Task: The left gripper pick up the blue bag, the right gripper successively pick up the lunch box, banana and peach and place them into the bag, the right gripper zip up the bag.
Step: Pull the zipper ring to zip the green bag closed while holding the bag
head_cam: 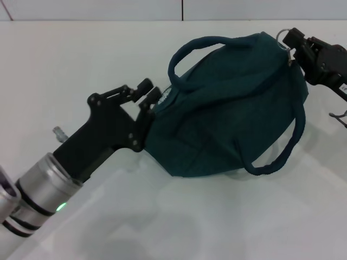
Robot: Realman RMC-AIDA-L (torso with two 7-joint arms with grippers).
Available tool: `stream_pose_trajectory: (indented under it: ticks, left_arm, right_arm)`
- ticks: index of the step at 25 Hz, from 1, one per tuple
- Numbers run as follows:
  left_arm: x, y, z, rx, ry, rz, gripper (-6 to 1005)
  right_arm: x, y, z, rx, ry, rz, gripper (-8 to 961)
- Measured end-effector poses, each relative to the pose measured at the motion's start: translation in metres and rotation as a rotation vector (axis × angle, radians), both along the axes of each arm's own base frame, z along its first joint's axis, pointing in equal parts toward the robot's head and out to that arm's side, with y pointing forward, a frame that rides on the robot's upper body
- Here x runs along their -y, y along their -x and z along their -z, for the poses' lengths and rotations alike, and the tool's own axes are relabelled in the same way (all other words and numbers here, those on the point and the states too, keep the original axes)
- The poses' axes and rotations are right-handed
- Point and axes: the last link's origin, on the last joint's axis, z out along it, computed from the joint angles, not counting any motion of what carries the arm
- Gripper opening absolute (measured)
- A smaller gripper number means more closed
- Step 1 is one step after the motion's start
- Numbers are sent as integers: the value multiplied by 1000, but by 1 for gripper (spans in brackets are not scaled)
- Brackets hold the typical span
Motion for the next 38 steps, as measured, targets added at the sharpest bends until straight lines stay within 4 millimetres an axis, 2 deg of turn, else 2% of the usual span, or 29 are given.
stream_pose_trajectory:
  ticks: [3,6,12,17,23,31,36,38]
  left_arm:
    - [-3,-12,3,29,28,37,118]
    - [-19,-25,1,66,125,80,154]
    - [-61,-61,-3,36,476,173,352]
    - [-75,-86,10,-50,544,228,589]
    - [-85,-96,33,-155,551,198,790]
    - [-90,-94,54,-258,446,154,893]
    - [-88,-87,54,-263,372,148,887]
    - [-87,-85,52,-250,346,144,834]
  right_arm:
    - [0,0,0,-2,-2,1,16]
    - [0,0,0,-3,-1,1,16]
    - [0,1,0,-1,2,-2,16]
    - [0,0,1,-2,3,1,16]
    - [1,-1,2,-6,14,6,16]
    - [3,1,1,-18,18,-11,16]
    - [3,2,1,-26,23,-12,16]
    - [3,3,0,-27,22,-14,16]
